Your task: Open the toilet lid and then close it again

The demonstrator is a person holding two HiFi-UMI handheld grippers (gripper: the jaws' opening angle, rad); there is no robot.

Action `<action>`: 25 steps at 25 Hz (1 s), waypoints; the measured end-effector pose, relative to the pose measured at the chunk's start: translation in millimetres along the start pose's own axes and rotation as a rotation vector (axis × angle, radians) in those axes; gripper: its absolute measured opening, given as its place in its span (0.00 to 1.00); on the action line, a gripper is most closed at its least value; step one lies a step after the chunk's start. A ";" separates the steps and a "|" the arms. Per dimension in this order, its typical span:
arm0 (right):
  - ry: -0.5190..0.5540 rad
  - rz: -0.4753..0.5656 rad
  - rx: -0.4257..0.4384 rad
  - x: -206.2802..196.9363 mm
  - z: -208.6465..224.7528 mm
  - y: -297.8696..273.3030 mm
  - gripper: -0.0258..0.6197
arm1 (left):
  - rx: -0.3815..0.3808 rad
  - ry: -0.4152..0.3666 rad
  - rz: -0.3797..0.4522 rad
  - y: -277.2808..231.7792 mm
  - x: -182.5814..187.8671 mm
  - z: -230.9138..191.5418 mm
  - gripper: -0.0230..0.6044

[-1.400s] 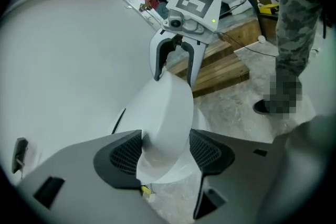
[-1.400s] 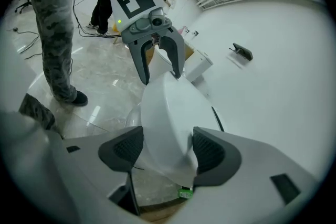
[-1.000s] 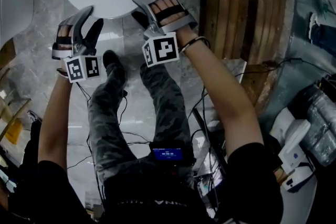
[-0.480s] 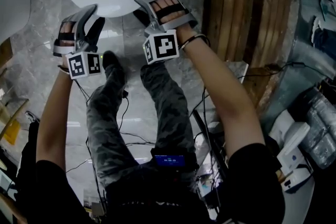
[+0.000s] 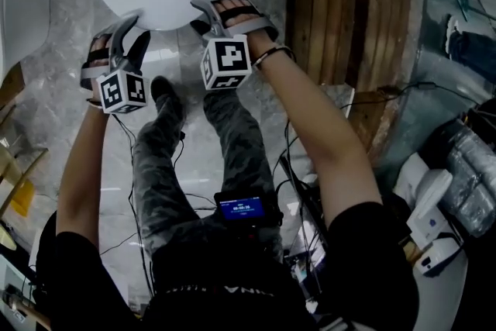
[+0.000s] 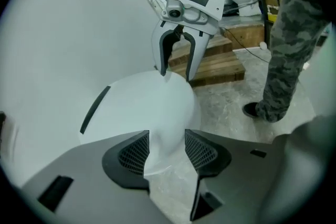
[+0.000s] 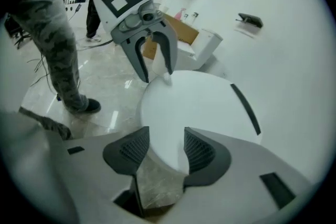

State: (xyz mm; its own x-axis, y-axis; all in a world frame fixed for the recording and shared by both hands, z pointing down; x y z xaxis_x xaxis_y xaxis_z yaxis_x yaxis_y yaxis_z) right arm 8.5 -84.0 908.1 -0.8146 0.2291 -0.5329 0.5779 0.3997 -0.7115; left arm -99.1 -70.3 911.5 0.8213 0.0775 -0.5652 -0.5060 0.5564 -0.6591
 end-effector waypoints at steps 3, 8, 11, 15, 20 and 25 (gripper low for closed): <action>-0.096 0.040 -0.081 26.4 46.7 32.7 0.24 | 0.020 0.076 0.029 26.9 23.4 -37.3 0.36; -0.237 0.063 -0.209 76.9 132.8 99.3 0.16 | 0.120 0.157 0.089 84.9 83.7 -124.3 0.29; -0.336 0.094 -0.279 117.1 176.6 142.5 0.12 | 0.187 0.215 0.164 126.5 129.4 -181.1 0.18; -0.448 0.165 -0.339 172.9 226.0 207.0 0.09 | 0.237 0.290 0.305 190.5 200.0 -245.6 0.08; -0.647 0.358 -0.421 232.0 271.7 295.5 0.07 | 0.236 0.384 0.441 266.3 264.8 -282.5 0.05; -0.780 0.499 -0.488 262.8 292.1 358.0 0.06 | 0.163 0.463 0.531 312.3 296.7 -282.9 0.05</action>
State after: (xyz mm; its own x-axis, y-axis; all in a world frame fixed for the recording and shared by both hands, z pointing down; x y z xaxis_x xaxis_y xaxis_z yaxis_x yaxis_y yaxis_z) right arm 16.0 -140.0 379.6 -0.1309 -0.1000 -0.9863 0.6153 0.7719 -0.1600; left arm -88.0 -107.6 397.6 0.2617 0.0330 -0.9646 -0.7302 0.6603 -0.1755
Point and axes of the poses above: the fingertips, and each gripper's own axes: y backward along the fingers, z to its right, x out of its top, the point moved 2 cm from there along y, backward along the fingers, and after that the axes turned 9 degrees about z, right-handed, at the moved point
